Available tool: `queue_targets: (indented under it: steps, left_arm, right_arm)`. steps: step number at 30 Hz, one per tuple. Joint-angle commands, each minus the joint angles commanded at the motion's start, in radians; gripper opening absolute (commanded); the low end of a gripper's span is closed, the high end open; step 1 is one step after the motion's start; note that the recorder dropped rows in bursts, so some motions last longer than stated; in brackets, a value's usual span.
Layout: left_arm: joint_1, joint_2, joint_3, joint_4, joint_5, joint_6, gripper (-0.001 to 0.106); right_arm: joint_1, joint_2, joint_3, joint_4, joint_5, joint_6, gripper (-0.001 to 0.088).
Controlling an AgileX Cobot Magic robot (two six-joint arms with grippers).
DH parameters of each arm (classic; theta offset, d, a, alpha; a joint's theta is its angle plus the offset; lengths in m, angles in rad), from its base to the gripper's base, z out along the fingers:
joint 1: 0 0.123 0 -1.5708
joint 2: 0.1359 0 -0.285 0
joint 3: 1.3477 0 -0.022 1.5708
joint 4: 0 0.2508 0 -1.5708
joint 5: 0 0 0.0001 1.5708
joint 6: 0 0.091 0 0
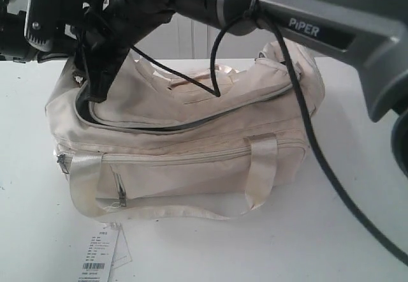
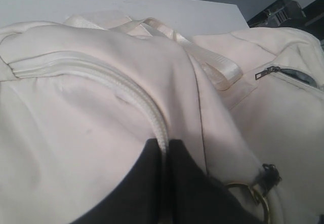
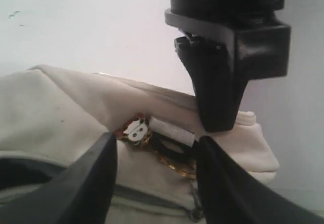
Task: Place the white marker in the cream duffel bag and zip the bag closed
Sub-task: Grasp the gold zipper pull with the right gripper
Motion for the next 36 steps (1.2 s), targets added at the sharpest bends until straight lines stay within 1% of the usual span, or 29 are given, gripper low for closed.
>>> queue_targets:
  steps: [3, 8, 10, 13, 18, 20, 23, 26, 27, 29, 32, 36]
  left_arm:
    - [0.000, 0.000, 0.000, 0.000, 0.000, 0.000, 0.000]
    - [0.000, 0.000, 0.000, -0.002, 0.000, 0.000, 0.000]
    - [0.000, 0.000, 0.000, -0.004, 0.000, 0.005, 0.000]
    - [0.000, 0.000, 0.000, -0.004, 0.000, 0.005, 0.000]
    - [0.000, 0.000, 0.000, -0.004, 0.000, 0.005, 0.000]
    - [0.000, 0.000, 0.000, -0.004, 0.000, 0.005, 0.000]
    - [0.000, 0.000, 0.000, -0.004, 0.000, 0.005, 0.000]
    - [0.000, 0.000, 0.000, -0.004, 0.000, 0.005, 0.000]
    - [0.000, 0.000, 0.000, -0.004, 0.000, 0.005, 0.000]
    - [0.000, 0.000, 0.000, -0.004, 0.000, 0.005, 0.000]
    - [0.000, 0.000, 0.000, -0.004, -0.002, 0.007, 0.000]
    - [0.000, 0.000, 0.000, -0.004, -0.002, 0.007, 0.000]
  right_arm:
    - [0.000, 0.015, 0.000, -0.027, -0.010, -0.014, 0.0473]
    - [0.000, 0.047, 0.000, -0.115, -0.001, -0.019, 0.0473]
    - [0.000, 0.058, 0.000, -0.116, 0.006, -0.019, 0.0473]
    - [0.000, 0.066, 0.000, -0.154, 0.016, 0.004, 0.0473]
    - [0.000, 0.066, 0.000, -0.161, 0.016, 0.004, 0.0466]
    - [0.000, 0.066, 0.000, -0.166, 0.018, 0.007, 0.0426]
    - [0.000, 0.066, 0.000, -0.172, 0.018, 0.007, 0.0313]
    - [0.000, 0.066, 0.000, -0.195, 0.025, 0.007, 0.0172]
    - [0.000, 0.066, 0.000, -0.195, 0.026, 0.007, 0.0102]
    - [0.000, 0.066, 0.000, -0.204, 0.033, 0.007, 0.0003]
    - [0.000, 0.066, 0.000, -0.206, 0.054, 0.021, 0.0000]
    - [0.000, 0.046, 0.000, -0.206, 0.099, 0.101, 0.0000]
